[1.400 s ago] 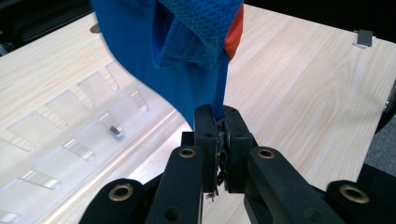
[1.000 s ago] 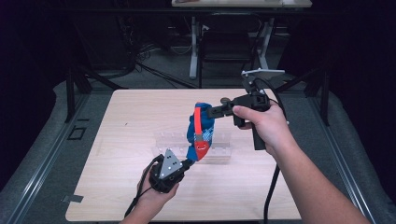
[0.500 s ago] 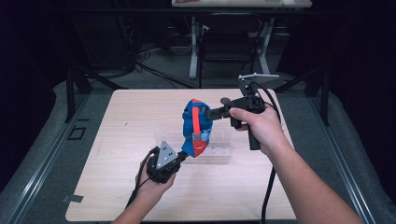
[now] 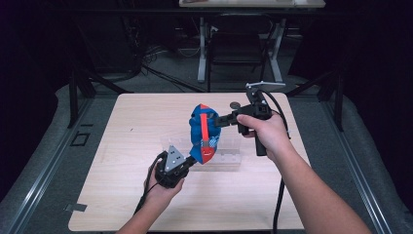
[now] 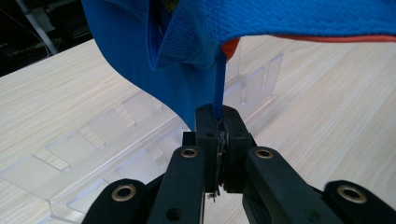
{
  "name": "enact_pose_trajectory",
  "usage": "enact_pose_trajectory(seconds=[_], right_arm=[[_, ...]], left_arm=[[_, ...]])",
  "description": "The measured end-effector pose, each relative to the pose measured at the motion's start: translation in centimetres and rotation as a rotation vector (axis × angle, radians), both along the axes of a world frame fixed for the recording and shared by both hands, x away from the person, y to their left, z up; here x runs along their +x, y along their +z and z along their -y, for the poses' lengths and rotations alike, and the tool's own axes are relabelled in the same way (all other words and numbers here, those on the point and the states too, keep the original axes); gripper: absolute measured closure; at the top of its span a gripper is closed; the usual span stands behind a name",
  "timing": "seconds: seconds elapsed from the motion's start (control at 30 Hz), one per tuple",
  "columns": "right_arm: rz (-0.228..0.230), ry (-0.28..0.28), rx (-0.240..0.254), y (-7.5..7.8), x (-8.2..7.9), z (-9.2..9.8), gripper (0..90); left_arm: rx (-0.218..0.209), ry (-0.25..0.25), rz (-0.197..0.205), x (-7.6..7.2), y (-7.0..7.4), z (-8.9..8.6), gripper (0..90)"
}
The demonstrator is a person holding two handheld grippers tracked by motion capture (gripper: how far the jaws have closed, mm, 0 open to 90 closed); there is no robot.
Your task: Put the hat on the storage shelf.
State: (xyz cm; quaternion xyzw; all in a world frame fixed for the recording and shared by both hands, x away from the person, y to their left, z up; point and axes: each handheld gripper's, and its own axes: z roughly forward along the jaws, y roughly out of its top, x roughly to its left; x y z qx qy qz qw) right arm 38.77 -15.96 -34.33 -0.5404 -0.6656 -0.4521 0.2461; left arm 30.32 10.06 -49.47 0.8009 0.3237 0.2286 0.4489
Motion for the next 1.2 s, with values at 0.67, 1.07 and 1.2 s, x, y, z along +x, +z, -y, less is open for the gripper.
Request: enact_pose_trajectory(seconds=[0.67, 1.07, 1.2], right_arm=[[-0.008, 0.006, -0.002, -0.7, 0.3, -0.7, 90.0], [0.003, 0.021, 0.024, 0.1, 0.2, -1.0, 90.0], [0.002, 0.022, 0.021, 0.0, 0.3, -1.1, 90.0]], left_arm=[[-0.049, 0.006, 0.002, -0.3, -0.8, -0.9, 88.4], [-0.056, -0.008, 0.003, 0.2, -0.5, -0.5, 88.4], [-0.05, 0.003, -0.019, 0.4, -0.7, -0.9, 88.3]])
